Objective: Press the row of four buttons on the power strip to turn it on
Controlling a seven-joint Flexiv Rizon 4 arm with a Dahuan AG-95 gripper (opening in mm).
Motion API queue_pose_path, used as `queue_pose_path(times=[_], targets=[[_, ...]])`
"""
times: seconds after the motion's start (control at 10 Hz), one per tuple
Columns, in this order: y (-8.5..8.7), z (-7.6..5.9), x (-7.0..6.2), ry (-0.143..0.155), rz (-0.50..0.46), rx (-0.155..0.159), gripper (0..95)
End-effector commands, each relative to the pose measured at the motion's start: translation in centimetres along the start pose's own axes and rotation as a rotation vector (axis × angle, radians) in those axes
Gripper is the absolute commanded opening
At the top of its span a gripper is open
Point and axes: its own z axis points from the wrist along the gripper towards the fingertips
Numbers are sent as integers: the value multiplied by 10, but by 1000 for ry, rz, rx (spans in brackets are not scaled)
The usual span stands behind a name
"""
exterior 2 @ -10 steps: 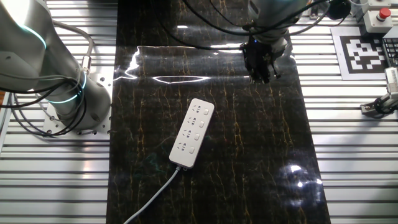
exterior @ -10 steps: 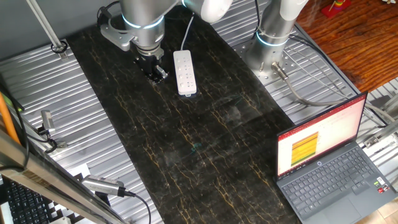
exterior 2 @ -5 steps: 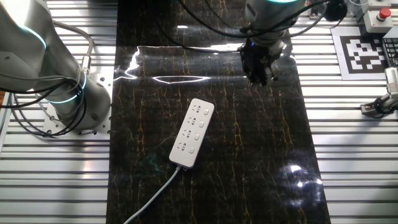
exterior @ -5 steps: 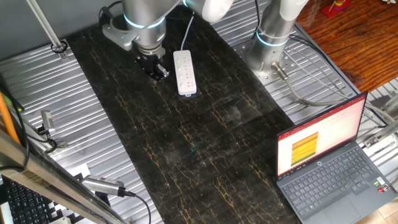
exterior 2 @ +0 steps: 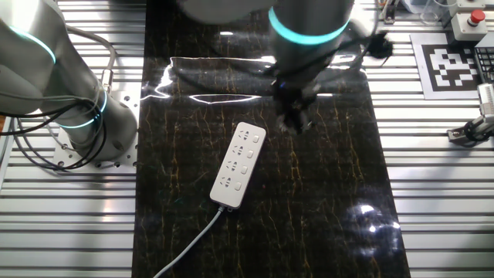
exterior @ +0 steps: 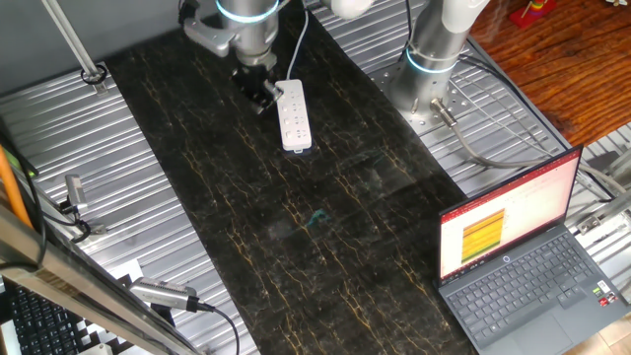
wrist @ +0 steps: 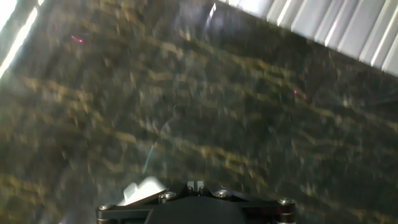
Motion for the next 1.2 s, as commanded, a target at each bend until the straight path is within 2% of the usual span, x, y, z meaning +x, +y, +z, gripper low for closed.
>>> queue_pose_path(times=[0.1, 0.3, 0.5, 0.6, 0.9, 1.2], targets=[[-2, 9, 20, 58, -22, -33, 0], [0, 15, 32, 108, -45, -58, 0], [-1, 22, 42, 135, -75, -72, 0], [-1, 28, 47, 162, -96, -89, 0], [-2, 40, 63, 205, -129, -113, 0], [-9, 47, 79, 247, -154, -142, 0]])
